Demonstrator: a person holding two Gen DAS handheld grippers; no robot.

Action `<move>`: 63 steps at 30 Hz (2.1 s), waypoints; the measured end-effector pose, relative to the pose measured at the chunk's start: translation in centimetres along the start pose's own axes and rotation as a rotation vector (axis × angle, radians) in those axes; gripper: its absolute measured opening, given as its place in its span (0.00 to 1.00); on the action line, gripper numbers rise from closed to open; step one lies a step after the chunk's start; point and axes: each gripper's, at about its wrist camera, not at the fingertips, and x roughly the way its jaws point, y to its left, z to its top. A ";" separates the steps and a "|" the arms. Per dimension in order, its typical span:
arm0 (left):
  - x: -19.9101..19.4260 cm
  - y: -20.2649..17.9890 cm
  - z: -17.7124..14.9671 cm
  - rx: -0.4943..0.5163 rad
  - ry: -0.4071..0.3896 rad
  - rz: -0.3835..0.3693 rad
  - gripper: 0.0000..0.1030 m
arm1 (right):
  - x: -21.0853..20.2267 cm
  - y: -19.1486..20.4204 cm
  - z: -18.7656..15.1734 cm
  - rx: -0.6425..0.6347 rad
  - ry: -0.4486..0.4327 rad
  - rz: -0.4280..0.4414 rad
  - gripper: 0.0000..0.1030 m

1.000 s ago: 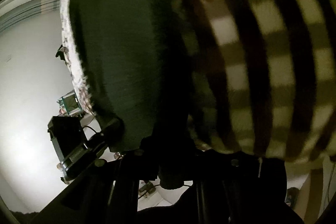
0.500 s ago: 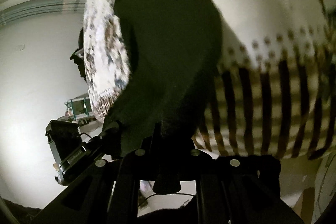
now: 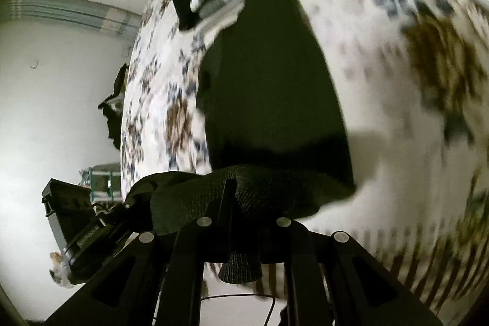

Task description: Fold small clothes

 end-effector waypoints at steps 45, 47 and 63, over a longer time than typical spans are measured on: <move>13.7 8.8 -0.4 -0.645 -0.202 -0.079 0.81 | 18.2 -6.2 28.0 -0.140 0.256 -0.104 0.99; 14.7 8.9 -0.2 -0.670 -0.244 -0.061 0.82 | 20.2 -6.2 29.0 -0.141 0.291 -0.056 0.99; 17.1 9.6 -2.8 -0.749 -0.381 -0.021 0.89 | 26.3 -6.3 31.7 -0.121 0.365 0.118 1.00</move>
